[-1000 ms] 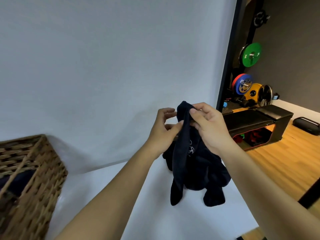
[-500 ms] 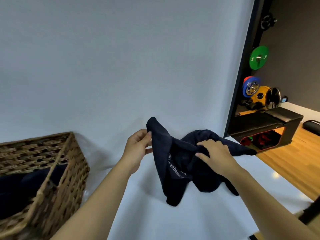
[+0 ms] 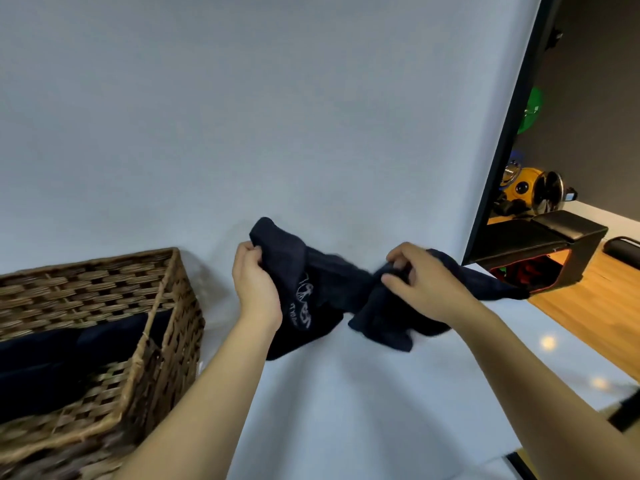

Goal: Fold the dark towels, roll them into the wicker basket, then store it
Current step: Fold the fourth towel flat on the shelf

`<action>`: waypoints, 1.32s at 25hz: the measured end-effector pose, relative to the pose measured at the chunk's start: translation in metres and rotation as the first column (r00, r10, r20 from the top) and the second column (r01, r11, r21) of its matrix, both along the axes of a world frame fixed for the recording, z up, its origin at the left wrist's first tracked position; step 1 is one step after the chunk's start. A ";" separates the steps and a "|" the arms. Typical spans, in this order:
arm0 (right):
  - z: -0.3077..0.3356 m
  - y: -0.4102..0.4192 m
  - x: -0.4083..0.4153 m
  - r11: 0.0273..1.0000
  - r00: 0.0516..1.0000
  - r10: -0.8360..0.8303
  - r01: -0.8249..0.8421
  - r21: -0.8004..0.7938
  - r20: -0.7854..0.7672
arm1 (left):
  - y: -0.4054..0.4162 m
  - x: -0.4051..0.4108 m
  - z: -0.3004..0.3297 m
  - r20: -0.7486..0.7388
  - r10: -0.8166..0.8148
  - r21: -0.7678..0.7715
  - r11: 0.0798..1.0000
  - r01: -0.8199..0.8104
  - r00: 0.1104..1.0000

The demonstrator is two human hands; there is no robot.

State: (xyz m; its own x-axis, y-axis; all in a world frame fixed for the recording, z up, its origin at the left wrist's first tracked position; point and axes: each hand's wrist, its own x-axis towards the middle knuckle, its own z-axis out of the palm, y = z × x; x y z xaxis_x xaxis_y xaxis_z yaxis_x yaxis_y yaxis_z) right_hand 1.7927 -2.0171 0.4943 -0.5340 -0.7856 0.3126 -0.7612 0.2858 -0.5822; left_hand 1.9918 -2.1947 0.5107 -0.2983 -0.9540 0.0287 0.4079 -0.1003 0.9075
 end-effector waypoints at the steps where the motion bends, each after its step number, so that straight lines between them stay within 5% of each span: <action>1: -0.012 0.004 0.003 0.990 1.000 -0.017 0.014 0.142 0.023 | 0.002 0.005 -0.007 0.038 -0.058 0.022 0.998 0.057 0.998; 3: -0.035 0.009 0.011 0.940 0.991 -0.110 0.079 0.331 0.073 | 0.008 0.011 -0.018 0.259 -0.252 -0.002 0.965 0.262 0.933; 5: -0.054 0.009 0.020 0.908 0.977 -0.196 0.148 0.392 0.086 | 0.013 0.012 -0.032 0.602 -0.298 -0.185 0.850 0.493 0.741; 7: -0.064 0.005 0.031 0.900 0.982 -0.189 0.175 0.400 -0.004 | 0.020 0.010 -0.049 0.856 -0.097 -0.339 0.637 0.692 0.508; 9: -0.065 0.006 0.040 0.924 0.988 -0.146 0.157 0.348 -0.058 | 0.025 0.003 -0.063 0.957 0.131 -0.289 0.445 0.848 0.257; 10: -0.063 0.008 0.041 0.941 0.990 -0.138 0.142 0.308 -0.035 | 0.028 -0.001 -0.067 0.960 0.209 -0.262 0.421 0.868 0.188; 14: -0.042 0.032 0.032 0.968 0.958 -0.243 0.250 -0.029 0.155 | 0.018 -0.004 -0.061 0.952 0.260 -0.283 0.558 0.780 0.159; 17: -0.019 0.056 0.012 0.798 0.873 -0.390 0.478 -0.366 0.292 | 0.003 0.007 -0.043 0.955 0.284 -0.096 0.567 0.818 -0.084; 20: -0.020 0.067 -0.003 0.781 0.802 -0.486 0.577 -0.240 0.346 | 0.003 0.016 -0.025 0.888 0.329 0.074 0.585 0.808 -0.320; 22: -0.037 0.069 -0.006 0.796 0.790 -0.605 0.600 0.083 0.097 | 0.014 0.012 -0.024 0.901 0.385 -0.053 0.554 0.831 -0.200; 25: -0.057 0.061 0.012 0.828 0.856 -0.507 0.516 0.219 -0.103 | 0.035 -0.006 -0.038 0.929 0.293 -0.347 0.470 0.812 0.227; 26: -0.062 0.056 0.020 0.862 0.902 -0.409 0.433 0.265 -0.141 | 0.040 -0.012 -0.043 0.936 0.258 -0.339 0.462 0.819 0.241; 30: -0.083 0.053 0.035 0.822 0.926 -0.166 0.320 0.472 -0.340 | 0.050 -0.026 -0.063 0.956 0.289 -0.189 0.496 0.848 0.044; 33: -0.075 0.062 0.030 0.780 0.856 -0.174 0.422 0.463 -0.487 | 0.051 -0.026 -0.059 0.984 0.126 -0.173 0.514 0.840 0.126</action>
State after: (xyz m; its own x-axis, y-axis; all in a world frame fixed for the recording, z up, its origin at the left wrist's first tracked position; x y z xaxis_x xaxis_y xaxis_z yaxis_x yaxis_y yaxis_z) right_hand 1.8227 -1.9553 0.4188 -0.6948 -0.7077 0.1278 -0.7053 0.7053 0.0716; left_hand 1.9659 -2.1437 0.4519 -0.8539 -0.5041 -0.1292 -0.5121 0.7697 0.3813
